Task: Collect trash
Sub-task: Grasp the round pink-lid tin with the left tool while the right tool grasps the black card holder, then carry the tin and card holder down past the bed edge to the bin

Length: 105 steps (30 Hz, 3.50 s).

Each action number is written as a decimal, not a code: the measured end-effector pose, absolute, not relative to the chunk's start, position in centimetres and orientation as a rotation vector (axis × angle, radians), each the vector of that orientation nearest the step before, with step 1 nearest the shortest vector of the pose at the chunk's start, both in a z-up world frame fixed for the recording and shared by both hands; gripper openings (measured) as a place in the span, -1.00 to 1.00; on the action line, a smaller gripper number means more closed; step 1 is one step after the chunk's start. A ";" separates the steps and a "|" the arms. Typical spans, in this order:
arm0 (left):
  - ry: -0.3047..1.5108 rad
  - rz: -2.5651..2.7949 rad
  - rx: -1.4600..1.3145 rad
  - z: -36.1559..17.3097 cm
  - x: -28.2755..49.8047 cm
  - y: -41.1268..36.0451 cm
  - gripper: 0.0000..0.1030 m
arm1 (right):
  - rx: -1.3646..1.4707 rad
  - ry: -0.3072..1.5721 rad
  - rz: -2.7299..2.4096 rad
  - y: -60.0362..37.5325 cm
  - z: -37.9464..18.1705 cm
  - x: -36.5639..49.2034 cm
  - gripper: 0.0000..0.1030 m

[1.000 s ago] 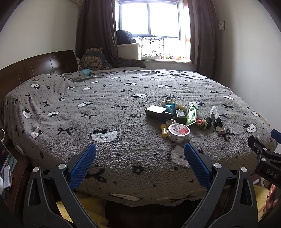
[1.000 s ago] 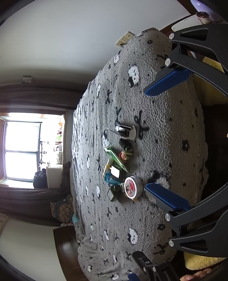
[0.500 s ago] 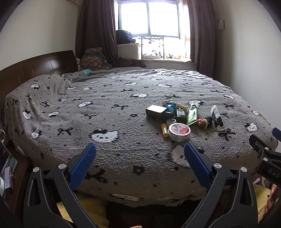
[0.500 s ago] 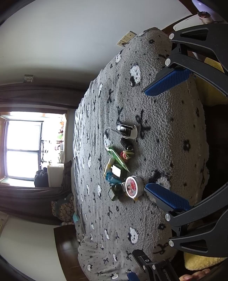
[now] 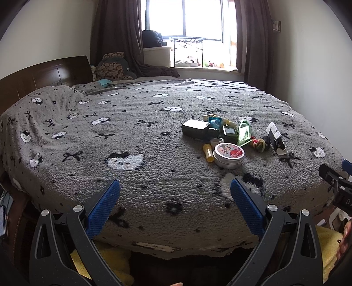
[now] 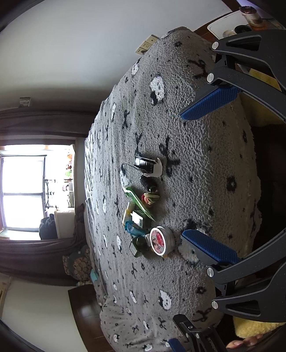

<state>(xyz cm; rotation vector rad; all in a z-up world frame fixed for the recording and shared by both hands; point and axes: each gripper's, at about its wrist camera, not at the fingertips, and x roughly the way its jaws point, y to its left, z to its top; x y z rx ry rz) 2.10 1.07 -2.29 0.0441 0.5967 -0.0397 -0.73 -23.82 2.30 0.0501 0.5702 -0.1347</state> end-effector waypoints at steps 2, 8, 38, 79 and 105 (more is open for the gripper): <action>0.613 -0.044 0.050 -3.1 2.7 1.1 0.84 | 0.055 0.581 -0.142 -24.2 1.7 -0.3 0.94; 0.660 -0.084 0.068 -5.2 4.4 0.1 0.83 | 0.092 0.608 -0.151 -26.1 0.1 1.4 0.94; 0.834 -0.303 0.045 -11.3 18.2 -9.6 0.36 | 0.183 0.691 -0.140 -30.5 -3.6 18.3 0.82; 0.613 -0.317 0.073 -2.8 3.6 -4.6 0.28 | 0.053 0.565 0.060 -25.7 2.7 2.8 -0.49; 0.976 -0.399 0.074 -17.3 -2.6 -2.2 0.28 | 0.071 0.893 0.184 -21.6 -10.9 -1.8 -0.50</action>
